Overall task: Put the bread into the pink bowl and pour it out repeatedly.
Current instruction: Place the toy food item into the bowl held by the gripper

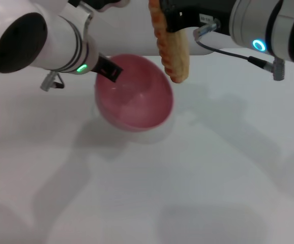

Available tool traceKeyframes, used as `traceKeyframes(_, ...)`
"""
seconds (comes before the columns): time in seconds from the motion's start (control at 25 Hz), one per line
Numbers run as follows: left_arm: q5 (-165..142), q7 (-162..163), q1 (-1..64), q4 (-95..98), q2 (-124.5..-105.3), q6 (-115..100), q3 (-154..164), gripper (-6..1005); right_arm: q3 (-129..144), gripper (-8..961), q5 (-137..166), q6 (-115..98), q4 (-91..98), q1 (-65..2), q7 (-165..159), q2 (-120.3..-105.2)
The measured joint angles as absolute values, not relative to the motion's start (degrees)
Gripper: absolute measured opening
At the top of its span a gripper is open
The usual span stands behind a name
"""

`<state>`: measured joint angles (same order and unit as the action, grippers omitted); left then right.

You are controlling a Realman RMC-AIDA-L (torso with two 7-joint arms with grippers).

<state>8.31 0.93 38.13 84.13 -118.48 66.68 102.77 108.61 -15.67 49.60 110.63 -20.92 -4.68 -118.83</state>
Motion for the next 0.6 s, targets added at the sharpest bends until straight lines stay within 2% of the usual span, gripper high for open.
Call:
traceKeyframes(0.32,9.23,0.62,38.41,84.34,-118.44,65.97,103.19,54,111.93,27,-15.41,44.77,107.84,-19.9,-3.6,-118.86)
traceKeyframes(0.52,9.28,0.61,38.64,84.3,-118.38,65.88,102.76,54,114.67,81,-10.89,37.26,104.22,-17.44,-1.09,-119.02)
traceKeyframes(0.6,9.29,0.61,38.66,84.29,-118.38,65.85,102.75,54,115.01,165,-10.01,34.11,102.85,-16.7,-1.09,-119.09)
